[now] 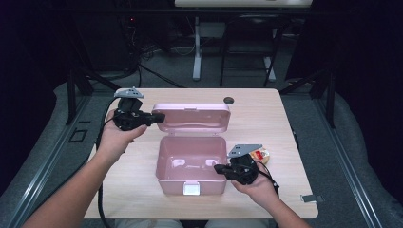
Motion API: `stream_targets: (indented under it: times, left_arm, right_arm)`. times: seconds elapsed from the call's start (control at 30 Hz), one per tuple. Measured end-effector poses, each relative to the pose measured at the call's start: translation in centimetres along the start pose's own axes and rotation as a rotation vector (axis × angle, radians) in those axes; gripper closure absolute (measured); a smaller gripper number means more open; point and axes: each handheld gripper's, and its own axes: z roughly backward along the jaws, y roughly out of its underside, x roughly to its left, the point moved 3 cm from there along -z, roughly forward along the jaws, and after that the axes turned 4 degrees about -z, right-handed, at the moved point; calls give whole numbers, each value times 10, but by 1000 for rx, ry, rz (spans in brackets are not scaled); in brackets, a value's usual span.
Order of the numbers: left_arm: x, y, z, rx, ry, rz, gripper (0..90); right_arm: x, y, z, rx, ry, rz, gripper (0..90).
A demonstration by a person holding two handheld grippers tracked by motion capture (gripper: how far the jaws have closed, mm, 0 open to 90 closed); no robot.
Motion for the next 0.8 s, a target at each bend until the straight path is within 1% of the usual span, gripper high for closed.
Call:
stream_targets:
  times: [0.53,0.8]
  left_arm:
    - [8,-1,-6,2,-18,24,897]
    - [9,1,-8,9,-22,21,889]
  right_arm:
    - [0,0,0,-4,0,-1,900]
    - [0,0,0,-3,2,0,900]
